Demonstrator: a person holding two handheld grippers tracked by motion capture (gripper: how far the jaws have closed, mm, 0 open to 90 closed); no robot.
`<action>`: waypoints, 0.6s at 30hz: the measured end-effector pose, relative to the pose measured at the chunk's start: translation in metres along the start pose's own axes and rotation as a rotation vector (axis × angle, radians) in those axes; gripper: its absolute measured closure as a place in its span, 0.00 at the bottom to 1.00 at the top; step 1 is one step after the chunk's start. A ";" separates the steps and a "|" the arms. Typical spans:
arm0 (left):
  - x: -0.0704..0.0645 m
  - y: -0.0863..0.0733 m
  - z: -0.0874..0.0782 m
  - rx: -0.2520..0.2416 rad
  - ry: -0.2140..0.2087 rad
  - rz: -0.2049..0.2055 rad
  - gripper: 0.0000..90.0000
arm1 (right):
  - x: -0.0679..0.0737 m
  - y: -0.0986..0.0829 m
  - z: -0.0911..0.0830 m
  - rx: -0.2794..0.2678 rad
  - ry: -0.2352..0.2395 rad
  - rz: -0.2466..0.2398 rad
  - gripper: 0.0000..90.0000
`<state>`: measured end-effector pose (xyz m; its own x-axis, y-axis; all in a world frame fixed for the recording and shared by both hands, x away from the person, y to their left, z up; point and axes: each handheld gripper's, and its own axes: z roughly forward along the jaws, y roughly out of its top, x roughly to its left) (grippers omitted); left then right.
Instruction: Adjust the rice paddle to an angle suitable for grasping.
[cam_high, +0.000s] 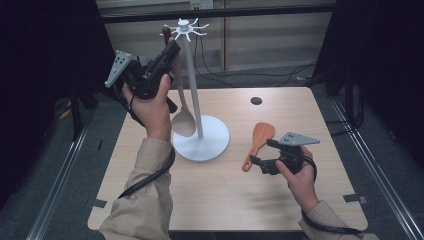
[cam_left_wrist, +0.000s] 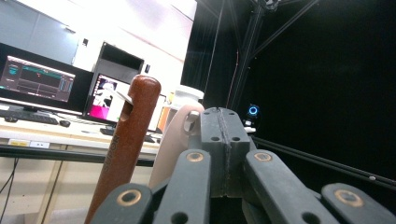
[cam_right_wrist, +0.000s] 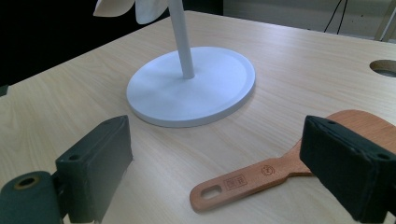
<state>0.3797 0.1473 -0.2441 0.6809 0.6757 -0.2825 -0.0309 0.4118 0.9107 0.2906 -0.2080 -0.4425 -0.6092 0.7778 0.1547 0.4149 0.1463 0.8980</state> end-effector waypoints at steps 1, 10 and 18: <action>0.000 0.000 0.000 -0.002 0.002 -0.002 1.00 | 0.000 0.000 0.000 0.002 0.000 0.001 0.09; 0.006 0.002 -0.002 -0.002 0.014 -0.014 1.00 | 0.000 0.000 0.000 0.001 0.001 -0.001 0.09; -0.001 0.003 -0.006 0.000 -0.002 0.020 0.97 | 0.000 -0.001 0.001 0.005 0.001 0.000 0.09</action>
<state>0.3741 0.1517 -0.2429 0.6814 0.6829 -0.2634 -0.0444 0.3978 0.9164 0.2911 -0.2075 -0.4433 -0.6098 0.7772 0.1555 0.4182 0.1488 0.8961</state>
